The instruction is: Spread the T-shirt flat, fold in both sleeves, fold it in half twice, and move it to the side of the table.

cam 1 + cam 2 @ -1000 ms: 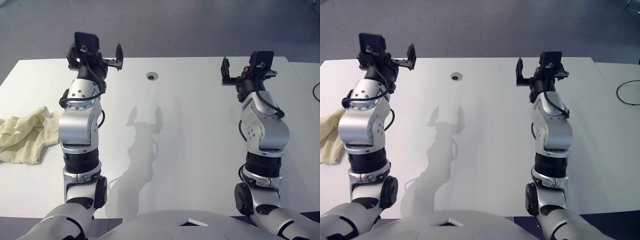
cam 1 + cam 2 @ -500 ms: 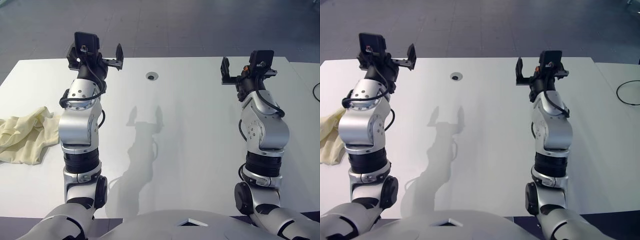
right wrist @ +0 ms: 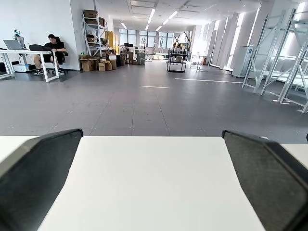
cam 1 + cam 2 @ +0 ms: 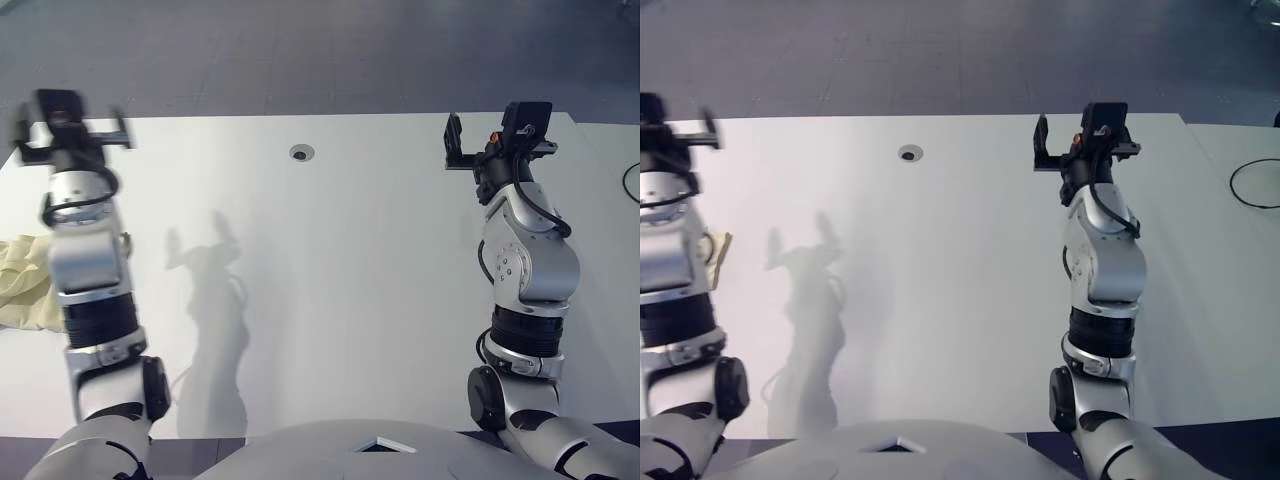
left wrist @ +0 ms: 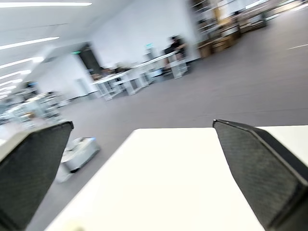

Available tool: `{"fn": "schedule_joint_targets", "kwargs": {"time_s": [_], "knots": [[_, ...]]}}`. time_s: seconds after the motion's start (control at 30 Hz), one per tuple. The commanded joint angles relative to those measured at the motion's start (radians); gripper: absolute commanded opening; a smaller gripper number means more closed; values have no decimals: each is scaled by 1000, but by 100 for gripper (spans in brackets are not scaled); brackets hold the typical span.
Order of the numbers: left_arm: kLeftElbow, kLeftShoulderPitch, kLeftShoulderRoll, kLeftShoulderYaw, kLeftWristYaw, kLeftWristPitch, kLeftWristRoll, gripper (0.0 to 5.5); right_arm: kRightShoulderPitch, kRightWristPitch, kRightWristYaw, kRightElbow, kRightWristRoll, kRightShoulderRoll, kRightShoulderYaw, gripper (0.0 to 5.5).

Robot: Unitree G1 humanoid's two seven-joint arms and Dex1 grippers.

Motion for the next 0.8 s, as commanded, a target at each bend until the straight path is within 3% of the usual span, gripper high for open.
{"fn": "schedule_joint_targets", "kwargs": {"time_s": [0.03,0.3,0.43,0.6,0.8], "knots": [[284,33,50,71,99,-147,18,539,0,6,-5,-2,1,6,-1,538],[857,21,147,228,218,-374,-104,539,5,3,-1,-2,2,0,-1,538],[976,11,104,223,83,-371,-193,539,4,5,0,-1,1,-2,0,538],[788,149,-103,-5,-161,-208,-183,539,11,10,0,-11,-1,-5,-2,538],[261,479,-299,-130,-127,164,-257,539,22,19,-1,-29,-3,-13,-7,538]]}}
